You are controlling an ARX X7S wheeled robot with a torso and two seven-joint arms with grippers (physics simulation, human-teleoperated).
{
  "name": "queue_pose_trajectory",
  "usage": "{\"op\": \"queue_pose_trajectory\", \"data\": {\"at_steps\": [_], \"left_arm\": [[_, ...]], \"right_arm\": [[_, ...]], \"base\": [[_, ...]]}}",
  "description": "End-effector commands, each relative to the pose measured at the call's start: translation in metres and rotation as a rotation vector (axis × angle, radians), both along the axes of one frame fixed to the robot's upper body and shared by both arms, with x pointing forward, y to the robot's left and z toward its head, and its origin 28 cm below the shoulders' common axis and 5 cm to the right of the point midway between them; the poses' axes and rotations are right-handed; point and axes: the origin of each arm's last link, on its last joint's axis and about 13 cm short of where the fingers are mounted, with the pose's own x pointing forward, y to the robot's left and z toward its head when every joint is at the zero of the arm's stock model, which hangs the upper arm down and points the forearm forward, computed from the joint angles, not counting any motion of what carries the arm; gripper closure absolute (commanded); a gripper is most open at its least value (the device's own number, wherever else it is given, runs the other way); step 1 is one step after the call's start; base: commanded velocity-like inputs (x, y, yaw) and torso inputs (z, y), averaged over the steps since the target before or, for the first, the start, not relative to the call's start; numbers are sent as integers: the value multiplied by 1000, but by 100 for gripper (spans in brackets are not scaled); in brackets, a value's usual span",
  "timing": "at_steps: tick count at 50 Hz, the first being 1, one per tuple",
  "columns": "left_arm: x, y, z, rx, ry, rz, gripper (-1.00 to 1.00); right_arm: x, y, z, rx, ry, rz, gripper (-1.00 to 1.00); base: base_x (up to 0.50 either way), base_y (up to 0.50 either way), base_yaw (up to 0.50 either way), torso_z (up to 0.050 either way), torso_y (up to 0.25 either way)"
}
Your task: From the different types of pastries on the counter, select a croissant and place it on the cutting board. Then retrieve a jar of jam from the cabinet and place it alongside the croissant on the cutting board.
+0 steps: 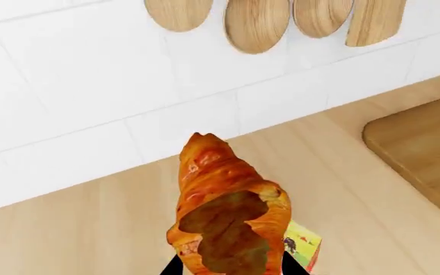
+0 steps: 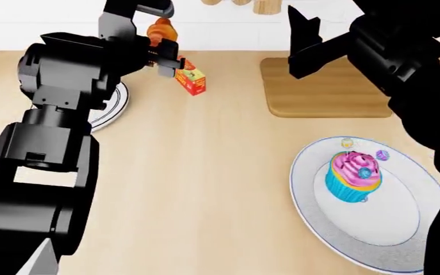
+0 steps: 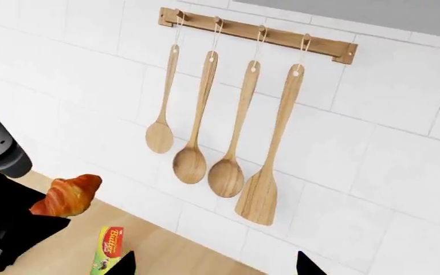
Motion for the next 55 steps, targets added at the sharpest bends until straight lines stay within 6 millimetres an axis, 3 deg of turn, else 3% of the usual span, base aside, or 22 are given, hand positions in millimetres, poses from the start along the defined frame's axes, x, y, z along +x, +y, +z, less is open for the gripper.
{"op": "queue_pose_trajectory", "data": {"at_steps": [1, 18, 55], "left_arm": [[-1, -1, 3, -5, -11, -9, 100], [-3, -2, 7, 2, -14, -16, 100], [-5, -4, 6, 21, -7, -30, 100]], "right_arm": [[0, 0, 3, -2, -7, -1, -100], [-1, -2, 9, -6, -13, -6, -100], [0, -3, 11, -1, -17, -14, -100]], "base": [[0, -457, 0, 0, 0], [0, -213, 0, 0, 0], [58, -13, 0, 0, 0]]}}
